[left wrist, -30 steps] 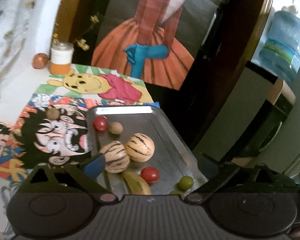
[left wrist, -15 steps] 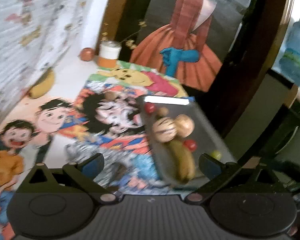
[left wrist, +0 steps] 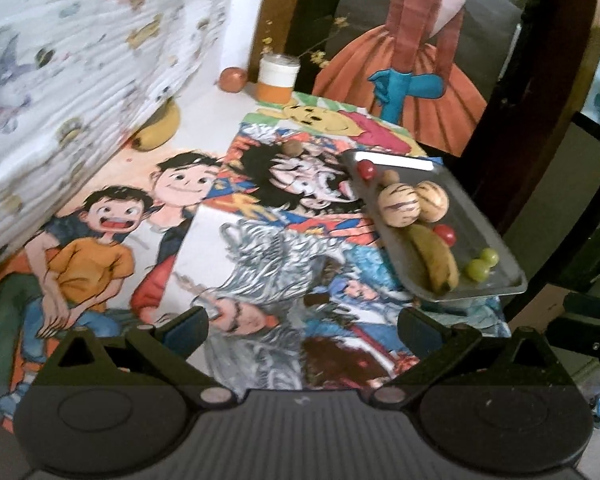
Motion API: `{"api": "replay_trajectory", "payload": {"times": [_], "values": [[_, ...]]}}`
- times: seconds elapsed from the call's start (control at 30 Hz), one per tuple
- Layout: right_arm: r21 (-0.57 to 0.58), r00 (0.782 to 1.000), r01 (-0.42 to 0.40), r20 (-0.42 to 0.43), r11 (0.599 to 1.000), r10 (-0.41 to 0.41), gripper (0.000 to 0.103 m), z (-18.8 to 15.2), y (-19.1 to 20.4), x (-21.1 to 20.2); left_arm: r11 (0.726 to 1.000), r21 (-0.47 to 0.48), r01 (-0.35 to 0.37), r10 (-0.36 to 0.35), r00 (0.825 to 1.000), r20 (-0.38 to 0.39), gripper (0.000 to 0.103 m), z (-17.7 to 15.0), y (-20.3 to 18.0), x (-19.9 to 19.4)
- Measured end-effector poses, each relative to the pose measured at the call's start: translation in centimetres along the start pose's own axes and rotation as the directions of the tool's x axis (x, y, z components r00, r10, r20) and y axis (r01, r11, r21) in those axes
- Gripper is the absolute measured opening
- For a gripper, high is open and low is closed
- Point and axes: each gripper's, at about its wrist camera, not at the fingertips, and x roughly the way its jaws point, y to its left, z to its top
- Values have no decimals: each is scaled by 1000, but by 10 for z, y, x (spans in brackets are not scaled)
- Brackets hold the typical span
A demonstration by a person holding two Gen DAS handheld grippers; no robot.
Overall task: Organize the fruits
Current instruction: 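Withdraw both open tools from the tray toward the banana beside the cloth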
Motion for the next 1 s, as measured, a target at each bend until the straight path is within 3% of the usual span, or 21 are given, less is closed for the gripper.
{"api": "replay_trajectory", "payload": {"times": [0.4,0.5,0.7,0.8,0.9,1.0], "values": [[-48,996,-58,-73,997,55,102,8,32,30,997,-12,-74,74,997,-21,103,-3,24,4],[-85,999,-39,-39,996,36,102,24,34,29,996,-5,-91,91,996,-4,103,7,32,2],[-188,996,-2,85,982,18,102,90,35,13,984,43,-171,166,982,95,103,50,43,-8],[-293,988,-2,148,956,47,102,120,46,14,980,69,-188,173,969,176,103,71,44,-8],[-408,967,-56,203,911,150,102,143,53,30,982,98,-163,136,963,232,103,90,50,4],[-546,938,-85,238,833,252,102,151,53,54,990,78,-117,96,967,234,103,105,59,23]]}}
